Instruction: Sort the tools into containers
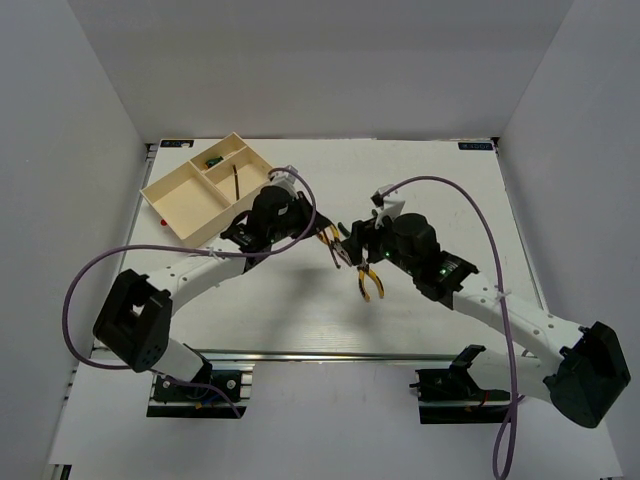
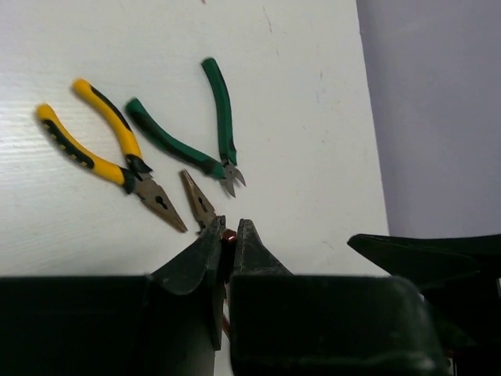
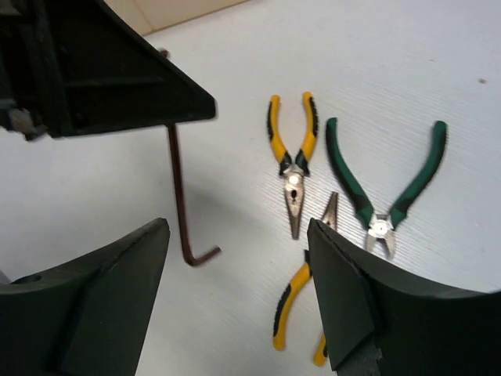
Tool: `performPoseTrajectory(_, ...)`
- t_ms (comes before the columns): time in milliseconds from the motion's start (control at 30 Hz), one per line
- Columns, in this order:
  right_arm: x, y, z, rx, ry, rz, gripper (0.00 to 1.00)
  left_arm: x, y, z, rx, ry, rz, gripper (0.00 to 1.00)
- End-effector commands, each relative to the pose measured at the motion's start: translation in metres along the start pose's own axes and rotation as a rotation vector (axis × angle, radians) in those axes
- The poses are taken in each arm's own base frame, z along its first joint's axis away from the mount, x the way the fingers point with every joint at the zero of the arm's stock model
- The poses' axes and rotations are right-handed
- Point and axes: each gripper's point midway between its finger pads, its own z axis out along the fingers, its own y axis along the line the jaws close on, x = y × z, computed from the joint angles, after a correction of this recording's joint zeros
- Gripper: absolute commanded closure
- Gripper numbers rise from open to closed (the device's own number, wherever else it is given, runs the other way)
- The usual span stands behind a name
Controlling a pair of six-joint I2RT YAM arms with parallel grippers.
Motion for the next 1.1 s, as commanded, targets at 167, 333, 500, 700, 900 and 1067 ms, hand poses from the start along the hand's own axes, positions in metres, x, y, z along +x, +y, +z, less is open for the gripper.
performPoseTrajectory(167,0.026,-0.039,-0.027,0.168,0.007,-0.019,0.19,-0.094,0.007,-0.015,-0.204,-0.158,0.259,1.0)
performPoseTrajectory(333,0.041,-0.048,-0.039,0.19,0.011,-0.011,0.18,-0.138,0.041,-0.017,-0.334,-0.193,0.295,1.0)
performPoseTrajectory(500,0.053,-0.053,-0.044,0.196,0.025,-0.003,0.16,-0.193,0.075,-0.021,-0.489,-0.245,0.367,1.0)
performPoseTrajectory(700,0.07,-0.057,-0.046,0.207,0.053,0.02,0.15,-0.26,0.103,-0.029,-0.631,-0.343,0.436,1.0)
performPoseTrajectory(900,0.074,-0.061,-0.047,0.225,0.058,0.017,0.15,-0.292,0.147,-0.013,-0.768,-0.348,0.463,1.0)
performPoseTrajectory(1067,0.079,-0.063,-0.048,0.234,0.077,0.019,0.15,-0.308,0.179,-0.002,-0.844,-0.343,0.514,1.0)
